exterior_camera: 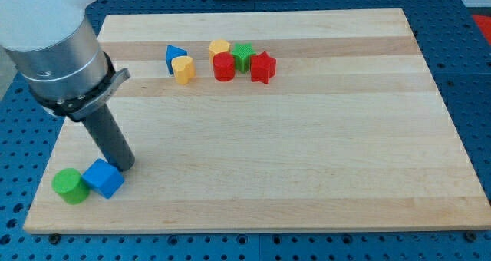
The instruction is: Move your arm towards red star
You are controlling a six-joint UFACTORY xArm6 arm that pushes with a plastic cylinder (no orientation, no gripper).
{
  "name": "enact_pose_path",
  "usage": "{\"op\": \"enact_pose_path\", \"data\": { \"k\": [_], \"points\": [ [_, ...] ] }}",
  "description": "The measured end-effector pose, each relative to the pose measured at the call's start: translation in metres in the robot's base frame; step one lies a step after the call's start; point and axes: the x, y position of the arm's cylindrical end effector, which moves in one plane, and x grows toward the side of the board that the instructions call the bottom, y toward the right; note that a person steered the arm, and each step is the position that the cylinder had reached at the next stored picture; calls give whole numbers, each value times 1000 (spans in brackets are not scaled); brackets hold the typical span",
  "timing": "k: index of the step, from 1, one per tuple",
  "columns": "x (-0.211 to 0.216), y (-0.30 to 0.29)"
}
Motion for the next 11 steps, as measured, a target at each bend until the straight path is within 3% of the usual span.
{"op": "enact_pose_path", "data": {
  "k": [3,5,7,8,9,10,11],
  "points": [
    [4,21],
    [-17,101],
    [-98,273],
    [-153,317],
    [-198,295],
    [-214,264],
    [-202,244]
  ]
}}
